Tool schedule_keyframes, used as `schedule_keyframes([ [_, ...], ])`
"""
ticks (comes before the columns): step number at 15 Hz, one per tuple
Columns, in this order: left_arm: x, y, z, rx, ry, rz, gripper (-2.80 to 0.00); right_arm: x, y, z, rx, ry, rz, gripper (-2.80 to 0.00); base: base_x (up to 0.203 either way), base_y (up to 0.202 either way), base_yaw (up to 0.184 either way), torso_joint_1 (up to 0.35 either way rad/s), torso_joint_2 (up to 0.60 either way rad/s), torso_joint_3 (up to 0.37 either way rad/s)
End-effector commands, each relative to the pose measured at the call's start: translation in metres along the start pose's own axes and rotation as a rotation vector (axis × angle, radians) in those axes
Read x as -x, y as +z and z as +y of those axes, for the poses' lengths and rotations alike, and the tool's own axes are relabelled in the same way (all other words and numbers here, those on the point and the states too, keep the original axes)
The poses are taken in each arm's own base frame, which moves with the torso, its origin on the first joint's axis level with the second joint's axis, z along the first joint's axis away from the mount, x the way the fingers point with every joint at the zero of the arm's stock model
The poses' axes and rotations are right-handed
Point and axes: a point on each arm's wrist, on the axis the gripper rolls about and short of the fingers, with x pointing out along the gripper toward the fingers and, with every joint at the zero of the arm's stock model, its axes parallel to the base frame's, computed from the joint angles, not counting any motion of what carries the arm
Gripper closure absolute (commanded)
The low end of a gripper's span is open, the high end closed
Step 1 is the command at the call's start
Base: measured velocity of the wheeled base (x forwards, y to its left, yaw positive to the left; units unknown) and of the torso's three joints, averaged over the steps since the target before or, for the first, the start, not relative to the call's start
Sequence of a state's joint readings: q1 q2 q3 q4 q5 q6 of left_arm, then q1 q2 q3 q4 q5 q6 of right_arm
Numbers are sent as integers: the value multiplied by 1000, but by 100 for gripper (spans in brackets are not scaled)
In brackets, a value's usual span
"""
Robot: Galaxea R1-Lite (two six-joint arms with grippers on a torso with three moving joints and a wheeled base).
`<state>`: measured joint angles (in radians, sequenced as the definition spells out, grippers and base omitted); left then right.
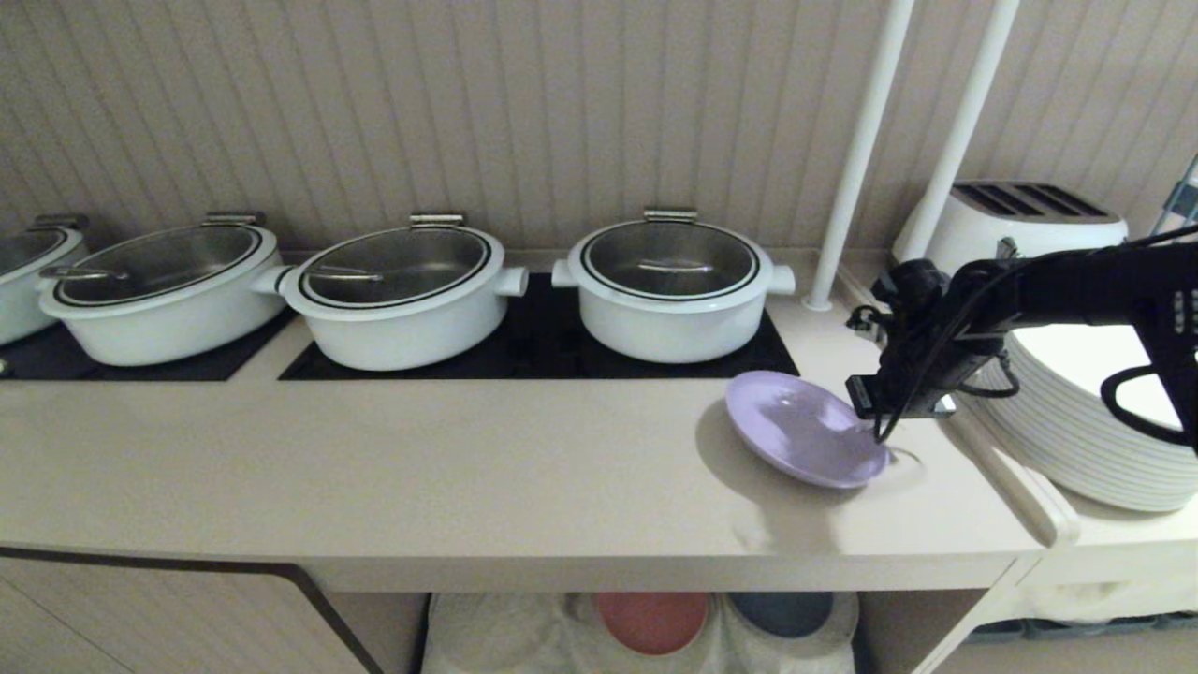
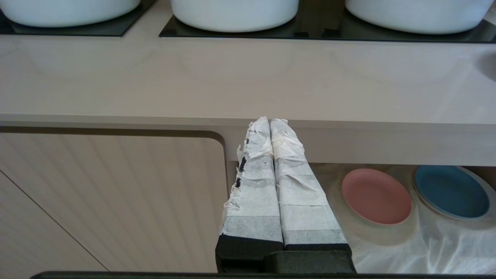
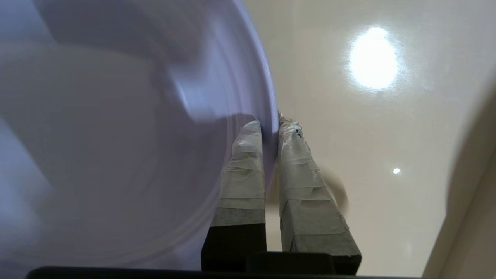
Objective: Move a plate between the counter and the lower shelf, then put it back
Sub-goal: Pick up the plate
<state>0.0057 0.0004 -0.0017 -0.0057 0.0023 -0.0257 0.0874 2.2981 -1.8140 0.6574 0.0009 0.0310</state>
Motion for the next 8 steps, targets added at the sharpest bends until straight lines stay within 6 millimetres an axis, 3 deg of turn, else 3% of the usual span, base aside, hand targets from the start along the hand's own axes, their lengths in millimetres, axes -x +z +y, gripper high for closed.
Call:
schedule_keyframes([
  [1,0,0,0,0,1,1,0,9,1,2,-26,3,-19,0,0,0,0,0,0,0],
  [8,0,0,0,0,1,1,0,39,0,1,-32,6,-66,0,0,0,0,0,0,0],
])
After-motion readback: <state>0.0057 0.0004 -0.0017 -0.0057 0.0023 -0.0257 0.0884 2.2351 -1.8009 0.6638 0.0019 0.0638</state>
